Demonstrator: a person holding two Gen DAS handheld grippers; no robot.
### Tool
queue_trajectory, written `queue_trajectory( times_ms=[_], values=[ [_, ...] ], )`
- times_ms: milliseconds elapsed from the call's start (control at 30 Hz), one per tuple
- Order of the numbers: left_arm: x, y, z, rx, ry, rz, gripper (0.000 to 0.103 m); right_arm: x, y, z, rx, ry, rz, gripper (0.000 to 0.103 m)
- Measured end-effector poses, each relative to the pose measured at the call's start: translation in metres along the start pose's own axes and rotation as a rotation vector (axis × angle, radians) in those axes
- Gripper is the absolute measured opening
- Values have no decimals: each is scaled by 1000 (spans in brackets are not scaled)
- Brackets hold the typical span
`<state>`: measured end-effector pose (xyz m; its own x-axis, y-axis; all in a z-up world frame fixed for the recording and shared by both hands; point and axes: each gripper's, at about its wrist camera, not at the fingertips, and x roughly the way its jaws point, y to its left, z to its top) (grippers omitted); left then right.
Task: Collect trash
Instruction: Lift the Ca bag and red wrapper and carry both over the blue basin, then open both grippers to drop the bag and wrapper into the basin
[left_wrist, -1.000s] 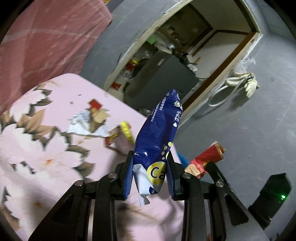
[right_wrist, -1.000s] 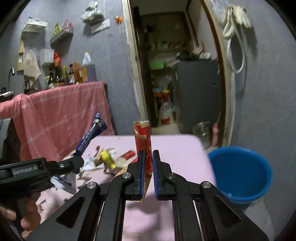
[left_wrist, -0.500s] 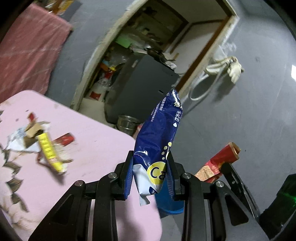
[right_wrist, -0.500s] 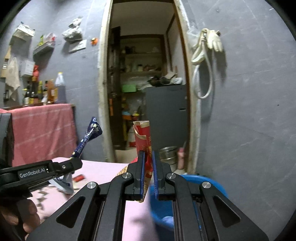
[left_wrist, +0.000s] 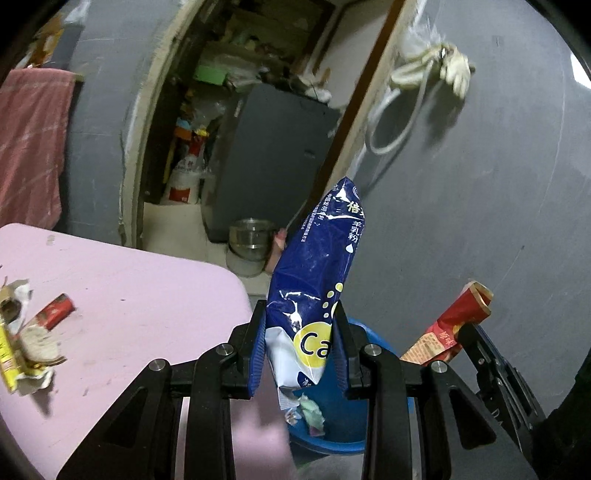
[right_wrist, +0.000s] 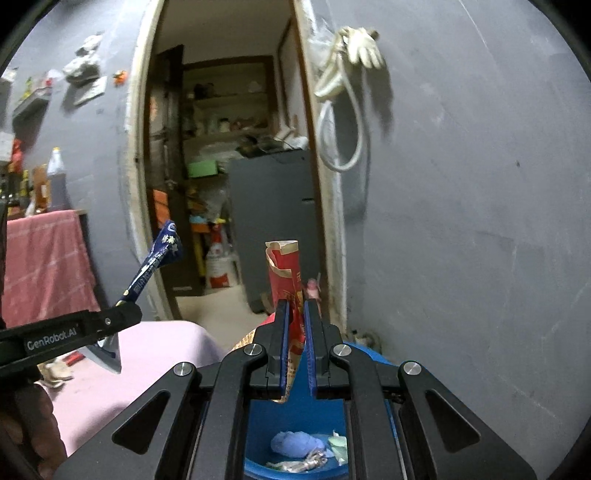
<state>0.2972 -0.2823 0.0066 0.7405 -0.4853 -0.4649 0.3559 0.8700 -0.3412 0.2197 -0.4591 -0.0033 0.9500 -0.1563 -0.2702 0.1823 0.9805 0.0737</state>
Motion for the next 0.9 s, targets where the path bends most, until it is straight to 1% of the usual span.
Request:
queue_trajectory(
  times_ms=[167, 300, 500, 567, 700, 733, 767, 800, 833, 867, 900],
  values=[
    [37, -11, -7, 21, 95, -4, 27, 18, -15, -13, 33, 60, -30, 6],
    [62, -19, -15, 36, 147, -6, 27, 30, -26, -20, 57, 106, -42, 6],
    [92, -16, -24, 21, 234, 12, 28, 45, -36, -26, 89, 155, -43, 7],
    [99, -14, -27, 21, 258, 17, 28, 48, -37, -28, 93, 170, -43, 9],
    [109, -9, -32, -10, 303, 9, 29, 55, -41, -33, 107, 207, -36, 10],
    [110, -8, -33, -20, 313, 6, 29, 56, -42, -35, 115, 221, -27, 14],
    [110, -5, -34, -28, 322, 3, 30, 58, -42, -35, 119, 228, -29, 20],
    [111, -3, -34, -41, 329, -1, 31, 59, -43, -36, 125, 233, -30, 22],
    [112, -2, -31, -50, 332, -4, 33, 59, -44, -37, 133, 235, -20, 24],
    [110, -1, -31, -56, 334, -6, 36, 58, -44, -36, 137, 235, -18, 24],
    [109, 1, -31, -61, 332, -5, 38, 58, -44, -36, 138, 234, -17, 24]
  ],
)
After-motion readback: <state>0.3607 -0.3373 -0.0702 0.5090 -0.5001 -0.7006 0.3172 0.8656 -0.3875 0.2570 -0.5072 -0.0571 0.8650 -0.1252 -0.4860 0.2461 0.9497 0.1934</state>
